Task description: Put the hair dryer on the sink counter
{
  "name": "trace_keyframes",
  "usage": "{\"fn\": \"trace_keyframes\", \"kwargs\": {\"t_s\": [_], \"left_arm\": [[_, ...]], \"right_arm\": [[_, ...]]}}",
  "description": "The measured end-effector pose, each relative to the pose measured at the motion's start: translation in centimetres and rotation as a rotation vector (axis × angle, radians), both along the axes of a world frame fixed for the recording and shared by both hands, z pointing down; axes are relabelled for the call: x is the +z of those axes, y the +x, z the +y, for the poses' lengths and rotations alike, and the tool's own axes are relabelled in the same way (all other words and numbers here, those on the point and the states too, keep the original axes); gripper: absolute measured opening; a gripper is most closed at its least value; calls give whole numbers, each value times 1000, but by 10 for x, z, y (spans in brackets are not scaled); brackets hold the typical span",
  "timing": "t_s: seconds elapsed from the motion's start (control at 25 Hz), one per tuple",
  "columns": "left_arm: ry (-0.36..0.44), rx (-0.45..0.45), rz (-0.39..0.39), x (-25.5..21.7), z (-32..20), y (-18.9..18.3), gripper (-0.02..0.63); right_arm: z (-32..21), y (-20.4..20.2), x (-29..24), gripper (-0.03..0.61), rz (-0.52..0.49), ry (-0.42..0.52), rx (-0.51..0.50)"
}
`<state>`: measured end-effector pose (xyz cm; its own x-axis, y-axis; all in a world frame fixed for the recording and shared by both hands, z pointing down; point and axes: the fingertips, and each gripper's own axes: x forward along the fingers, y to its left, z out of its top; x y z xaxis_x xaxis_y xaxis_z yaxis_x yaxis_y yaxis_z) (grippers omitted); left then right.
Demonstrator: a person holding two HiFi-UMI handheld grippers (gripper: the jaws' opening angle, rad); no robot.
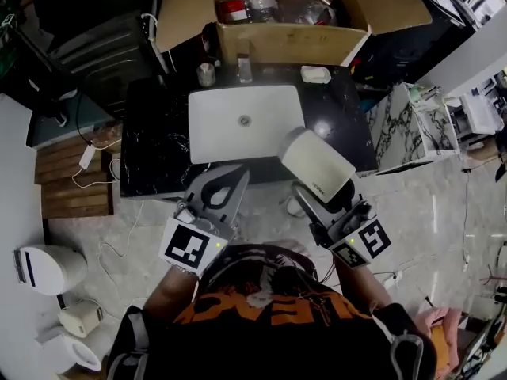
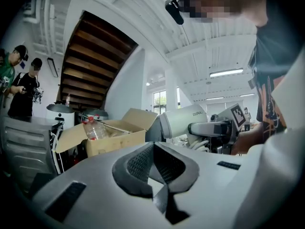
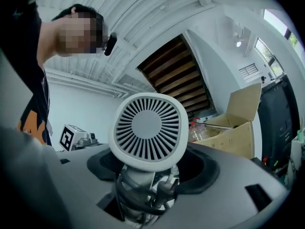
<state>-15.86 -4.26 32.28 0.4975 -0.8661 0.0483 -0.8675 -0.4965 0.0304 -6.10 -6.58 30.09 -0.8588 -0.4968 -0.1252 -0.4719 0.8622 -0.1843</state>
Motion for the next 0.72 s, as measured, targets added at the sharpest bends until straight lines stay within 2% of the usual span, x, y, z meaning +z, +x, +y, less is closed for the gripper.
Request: {"fn": "trace_keyframes", "kwargs": {"t_s": [0.12,0.24,0.48,0.72], "left_arm": [[-22,18,-4,10,-29,-21,23],[-44,54,5,20,-47,-25,22],[-89,87,5,36,-86,-14,23],[-97,58,4,37,-127,3,23]], "right_arm": [[-25,-18,9,334,6,-23,24],[-44,-20,23,334,30,-58,59],[-89,0,46,334,45,-115,113],[-138,27,69,334,74,-147,114]]}}
